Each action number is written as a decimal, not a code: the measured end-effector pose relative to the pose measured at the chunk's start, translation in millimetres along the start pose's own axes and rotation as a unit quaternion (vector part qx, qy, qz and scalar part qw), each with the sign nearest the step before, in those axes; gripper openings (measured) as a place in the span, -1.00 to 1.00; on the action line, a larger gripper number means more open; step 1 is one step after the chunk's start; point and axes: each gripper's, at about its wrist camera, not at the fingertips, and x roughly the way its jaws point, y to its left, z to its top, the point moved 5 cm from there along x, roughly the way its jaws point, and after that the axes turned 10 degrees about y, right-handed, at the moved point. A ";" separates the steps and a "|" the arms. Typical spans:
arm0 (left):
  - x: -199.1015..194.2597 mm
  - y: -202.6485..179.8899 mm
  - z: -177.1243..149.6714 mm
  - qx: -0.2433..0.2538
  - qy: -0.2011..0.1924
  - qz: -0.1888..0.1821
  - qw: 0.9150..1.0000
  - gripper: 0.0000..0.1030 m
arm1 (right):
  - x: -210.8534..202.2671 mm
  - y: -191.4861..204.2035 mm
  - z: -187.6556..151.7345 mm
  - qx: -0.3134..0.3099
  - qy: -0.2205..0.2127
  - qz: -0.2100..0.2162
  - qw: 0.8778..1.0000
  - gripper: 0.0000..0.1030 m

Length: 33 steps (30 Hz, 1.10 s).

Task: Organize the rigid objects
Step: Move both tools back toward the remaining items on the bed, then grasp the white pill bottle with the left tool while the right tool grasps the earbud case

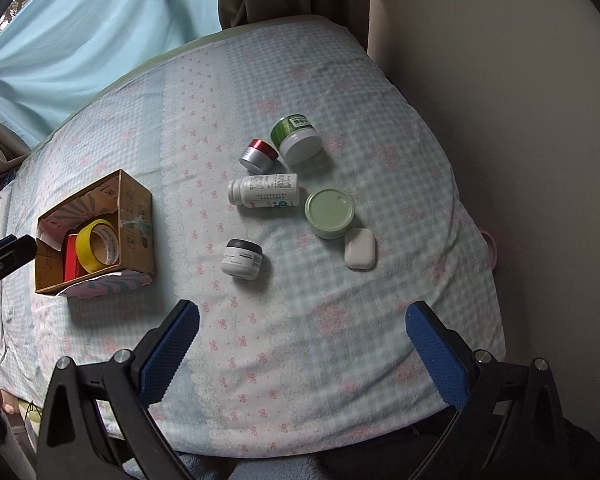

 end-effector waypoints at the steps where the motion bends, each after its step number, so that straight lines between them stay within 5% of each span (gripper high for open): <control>1: 9.6 -11.0 7.8 0.011 0.005 0.008 1.000 0.99 | 8.0 -8.5 -0.2 -0.001 0.003 -0.006 1.000 1.00; 6: 50.2 -61.0 40.2 0.098 0.021 0.038 0.994 0.99 | 41.3 -43.3 -3.5 0.020 0.020 -0.005 1.000 1.00; 9: 75.6 -91.1 55.5 0.188 0.025 0.065 0.980 0.99 | 57.0 -57.5 -5.4 0.045 0.025 0.001 0.999 1.00; 13: 115.8 -125.1 68.9 0.305 0.039 0.073 0.949 0.99 | 78.3 -67.4 -0.5 0.069 0.021 0.000 0.997 1.00; 19: 176.6 -155.9 74.9 0.454 0.056 0.095 0.884 0.98 | 118.5 -76.0 11.3 0.107 0.016 0.002 0.994 0.99; 23: 208.2 -166.3 78.9 0.518 0.066 0.097 0.847 0.78 | 145.5 -77.7 22.3 0.115 0.008 -0.011 0.993 0.82; 28: 241.6 -174.3 82.0 0.564 0.084 0.094 0.816 0.54 | 173.0 -69.6 36.3 0.098 0.005 -0.025 0.995 0.61; 33: 262.9 -180.6 81.1 0.581 0.097 0.092 0.803 0.43 | 196.3 -61.5 45.1 0.092 0.023 -0.022 0.995 0.43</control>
